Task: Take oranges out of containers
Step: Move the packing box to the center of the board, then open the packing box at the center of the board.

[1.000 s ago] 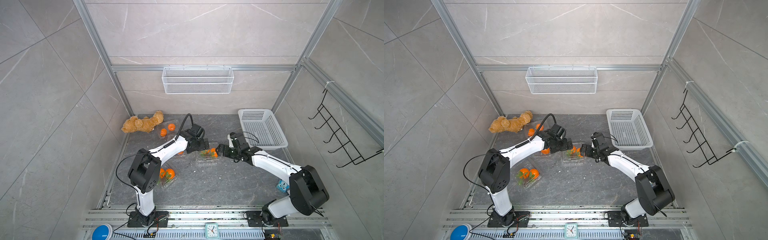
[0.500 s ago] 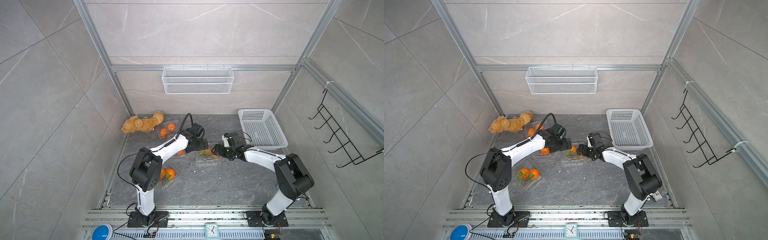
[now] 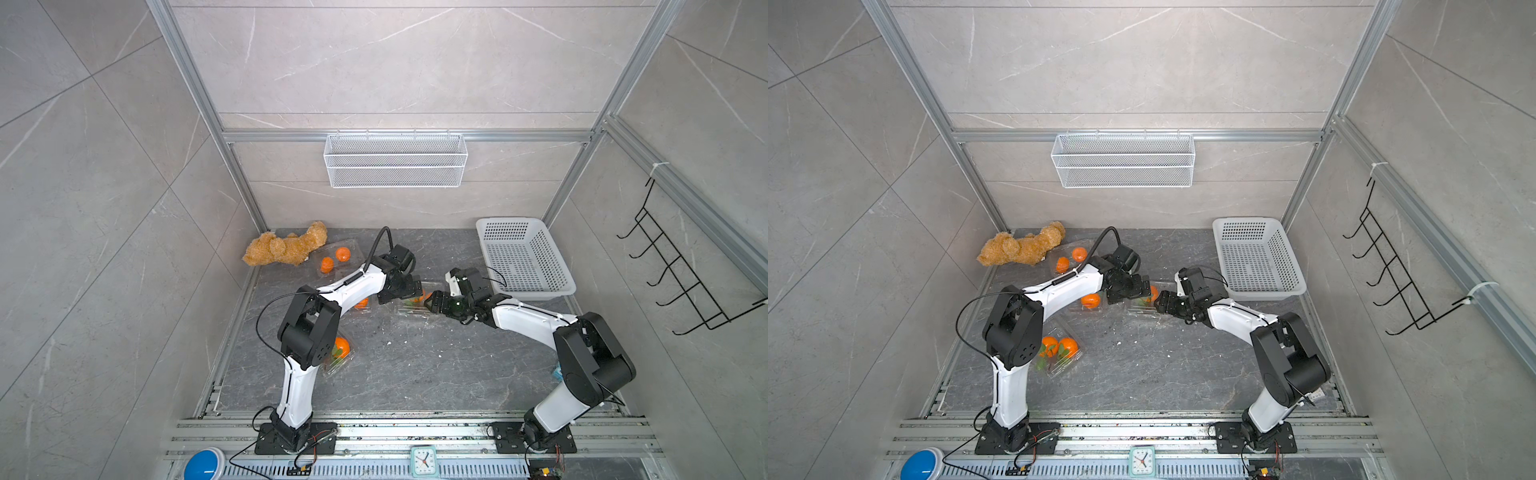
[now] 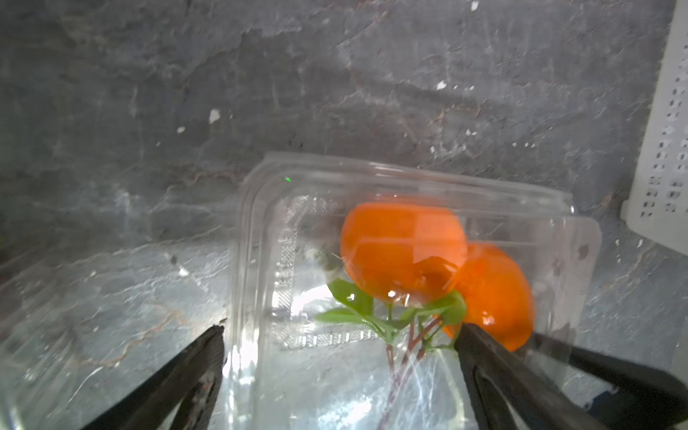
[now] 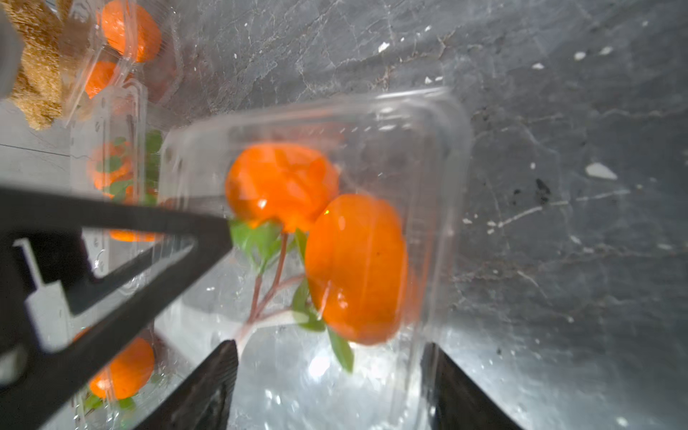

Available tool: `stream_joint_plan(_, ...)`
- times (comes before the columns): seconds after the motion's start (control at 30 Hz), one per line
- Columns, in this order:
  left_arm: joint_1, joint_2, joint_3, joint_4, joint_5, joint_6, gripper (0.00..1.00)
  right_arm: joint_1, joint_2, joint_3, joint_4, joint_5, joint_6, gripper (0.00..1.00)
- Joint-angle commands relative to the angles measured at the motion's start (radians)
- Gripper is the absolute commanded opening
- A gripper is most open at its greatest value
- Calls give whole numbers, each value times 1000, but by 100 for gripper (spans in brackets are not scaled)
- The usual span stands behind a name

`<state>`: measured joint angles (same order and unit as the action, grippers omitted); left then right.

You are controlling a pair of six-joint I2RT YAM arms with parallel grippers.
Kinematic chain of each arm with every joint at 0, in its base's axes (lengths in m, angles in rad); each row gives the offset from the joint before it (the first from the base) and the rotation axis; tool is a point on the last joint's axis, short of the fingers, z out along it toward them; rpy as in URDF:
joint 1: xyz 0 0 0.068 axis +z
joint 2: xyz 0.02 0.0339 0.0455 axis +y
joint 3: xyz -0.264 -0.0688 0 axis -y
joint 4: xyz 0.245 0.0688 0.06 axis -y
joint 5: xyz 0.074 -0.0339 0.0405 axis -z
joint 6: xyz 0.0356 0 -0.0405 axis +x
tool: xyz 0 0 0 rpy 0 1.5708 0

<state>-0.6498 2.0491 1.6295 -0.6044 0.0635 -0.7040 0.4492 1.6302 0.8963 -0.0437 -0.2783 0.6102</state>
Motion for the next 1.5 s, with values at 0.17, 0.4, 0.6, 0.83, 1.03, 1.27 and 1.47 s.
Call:
stream_joint_plan(0.17, 6, 128, 217, -28, 21, 64, 100, 0, -155, -143, 34, -25, 26, 79)
stream_joint_plan(0.4, 11, 148, 268, -39, -3, 136, 100, -91, -273, -220, 47, -50, 34, 79)
stream_joint_plan(0.6, 21, 108, 204, 24, 37, 147, 100, -173, -198, -219, 227, -175, 130, 78)
stream_joint_plan(0.83, 28, 79, 158, 97, 98, 132, 100, -223, -103, -224, 408, -248, 229, 73)
stream_joint_plan(1.03, 60, 56, 92, 203, 185, 56, 100, -248, -37, -226, 492, -291, 270, 68)
stream_joint_plan(1.27, 74, 60, 61, 276, 244, 11, 100, -259, 5, -223, 540, -316, 289, 64)
stream_joint_plan(1.47, 80, 62, 36, 321, 263, -18, 100, -267, 27, -233, 596, -343, 317, 60)
